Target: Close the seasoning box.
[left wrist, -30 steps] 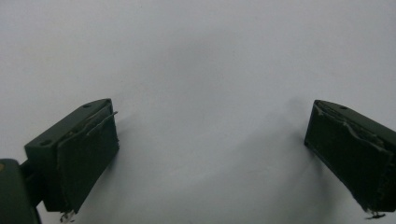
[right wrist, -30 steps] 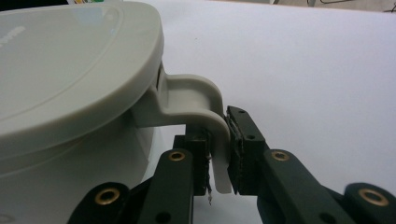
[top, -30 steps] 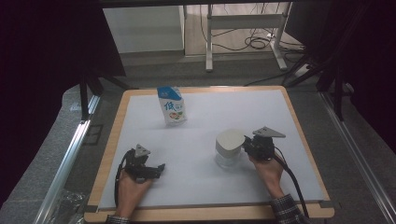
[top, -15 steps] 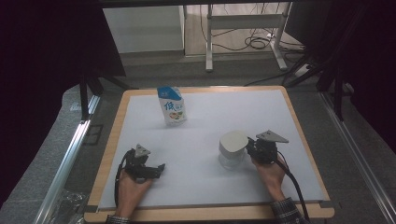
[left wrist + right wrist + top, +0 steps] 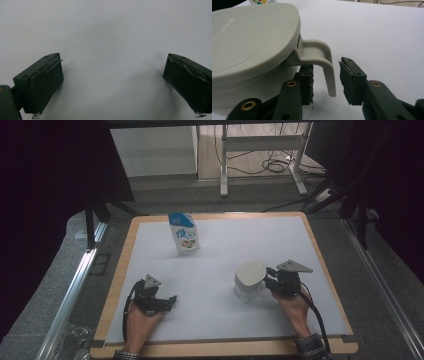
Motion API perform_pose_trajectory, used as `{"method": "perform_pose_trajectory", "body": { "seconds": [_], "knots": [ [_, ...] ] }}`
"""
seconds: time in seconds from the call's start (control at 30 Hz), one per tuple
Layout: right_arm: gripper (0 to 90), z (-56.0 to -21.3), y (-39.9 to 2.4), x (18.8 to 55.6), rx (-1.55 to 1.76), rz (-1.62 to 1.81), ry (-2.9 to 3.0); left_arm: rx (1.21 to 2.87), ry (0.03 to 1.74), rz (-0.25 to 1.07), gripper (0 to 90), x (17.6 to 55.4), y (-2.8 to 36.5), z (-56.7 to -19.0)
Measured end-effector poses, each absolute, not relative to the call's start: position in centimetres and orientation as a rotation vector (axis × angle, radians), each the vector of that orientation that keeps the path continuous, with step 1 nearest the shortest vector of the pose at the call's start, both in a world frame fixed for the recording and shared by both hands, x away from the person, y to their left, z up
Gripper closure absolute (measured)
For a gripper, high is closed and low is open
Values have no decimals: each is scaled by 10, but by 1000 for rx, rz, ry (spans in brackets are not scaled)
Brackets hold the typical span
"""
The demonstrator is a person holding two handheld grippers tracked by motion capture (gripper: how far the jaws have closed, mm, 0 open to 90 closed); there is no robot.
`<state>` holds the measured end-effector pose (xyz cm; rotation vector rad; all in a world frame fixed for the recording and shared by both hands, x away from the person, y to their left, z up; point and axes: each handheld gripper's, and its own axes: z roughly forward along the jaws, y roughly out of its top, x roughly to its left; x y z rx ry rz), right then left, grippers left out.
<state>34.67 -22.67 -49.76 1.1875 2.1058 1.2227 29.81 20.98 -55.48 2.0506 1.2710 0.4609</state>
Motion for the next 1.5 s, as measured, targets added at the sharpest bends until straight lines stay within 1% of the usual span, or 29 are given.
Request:
{"method": "perform_pose_trajectory", "body": {
  "seconds": [0.3, 0.9, 1.03, 1.17, 1.2, 1.27, 1.4, 1.43, 1.47, 1.5],
  "knots": [
    [545, -493, -236, 344, 1173, 1221, 2161, 2050, 1271, 461, 25, 298, 210, -555],
    [549, -476, -248, 332, 1121, 1160, 2208, 2050, 1272, 460, 25, 298, 210, -555],
    [598, -471, -248, 331, 1104, 1144, 2242, 2050, 1272, 461, 25, 298, 210, -555],
    [665, -465, -249, 329, 1080, 1163, 2253, 2051, 1272, 460, 25, 298, 210, -555],
    [698, -461, -250, 329, 1073, 1176, 2251, 2051, 1272, 460, 25, 298, 210, -555],
    [709, -459, -251, 329, 1069, 1180, 2249, 2050, 1272, 461, 25, 298, 210, -555],
    [770, -449, -253, 329, 1055, 1210, 2268, 2051, 1272, 461, 25, 298, 210, -555],
    [788, -446, -253, 330, 1048, 1210, 2284, 2051, 1272, 461, 25, 298, 210, -555],
    [825, -442, -252, 330, 1035, 1211, 2289, 2051, 1272, 461, 25, 298, 210, -555],
    [825, -442, -252, 330, 1035, 1211, 2289, 2051, 1272, 461, 25, 298, 210, -555]
  ]
}}
